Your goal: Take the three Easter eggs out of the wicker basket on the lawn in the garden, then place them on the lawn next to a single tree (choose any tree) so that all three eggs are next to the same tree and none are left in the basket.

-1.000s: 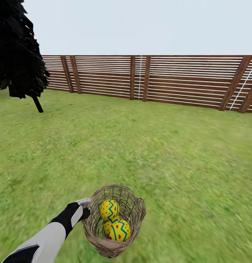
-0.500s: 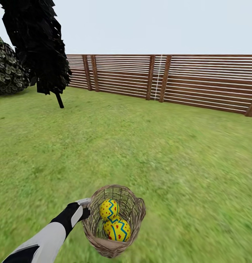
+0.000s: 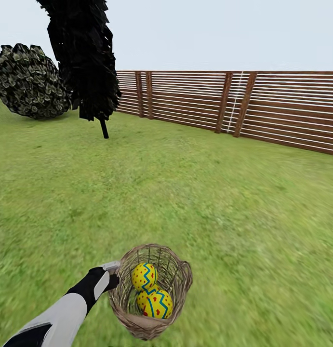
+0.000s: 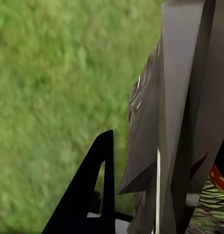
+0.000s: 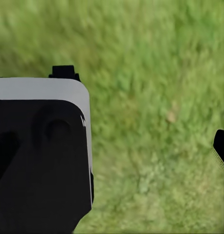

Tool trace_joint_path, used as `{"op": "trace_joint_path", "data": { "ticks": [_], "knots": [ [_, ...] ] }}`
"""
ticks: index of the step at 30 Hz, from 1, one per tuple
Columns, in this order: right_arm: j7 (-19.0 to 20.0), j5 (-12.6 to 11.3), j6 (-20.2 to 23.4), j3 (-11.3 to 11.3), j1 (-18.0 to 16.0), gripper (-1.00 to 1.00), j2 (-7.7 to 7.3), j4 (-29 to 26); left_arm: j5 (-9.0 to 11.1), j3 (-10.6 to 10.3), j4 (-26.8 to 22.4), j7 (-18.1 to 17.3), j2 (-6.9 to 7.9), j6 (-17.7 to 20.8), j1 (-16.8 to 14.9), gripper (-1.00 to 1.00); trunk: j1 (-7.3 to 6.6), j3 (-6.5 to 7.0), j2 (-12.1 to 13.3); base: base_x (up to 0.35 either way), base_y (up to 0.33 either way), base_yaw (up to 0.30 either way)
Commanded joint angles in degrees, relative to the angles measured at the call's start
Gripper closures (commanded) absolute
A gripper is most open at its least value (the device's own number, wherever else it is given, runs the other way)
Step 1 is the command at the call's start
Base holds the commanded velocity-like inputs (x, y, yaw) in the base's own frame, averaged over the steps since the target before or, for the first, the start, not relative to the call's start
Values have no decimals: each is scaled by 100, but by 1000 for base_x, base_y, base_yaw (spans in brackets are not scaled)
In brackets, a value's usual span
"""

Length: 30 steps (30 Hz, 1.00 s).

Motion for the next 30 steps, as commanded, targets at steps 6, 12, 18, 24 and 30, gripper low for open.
{"op": "trace_joint_path", "data": {
  "ticks": [6, 12, 18, 24, 30],
  "knots": [
    [-11, 6, 13, 4, -6, -100, 0, 6, 44, 25, -11, 16, -4, 23, -3, 100, -132, 84, 237, 0, 0, 295],
    [-12, 6, 13, 4, -6, -100, 0, 7, 44, 24, -11, 16, -4, 23, -3, 100, -264, 174, 478, 0, 0, 295],
    [-10, 6, 13, 4, -2, -100, 0, 6, 44, 24, -11, 16, -4, 23, -3, 100, -395, 264, 719, 0, 0, 295],
    [-13, 6, 13, 4, 3, -100, 0, 7, 44, 24, -11, 16, -4, 23, -3, 100, -527, 354, 959, 0, 0, 295],
    [-15, 6, 10, 4, 3, -100, 0, 8, 44, 24, -11, 16, -4, -1, -3, 100, -659, 444, 1200, 0, 0, 295]
  ]
}}
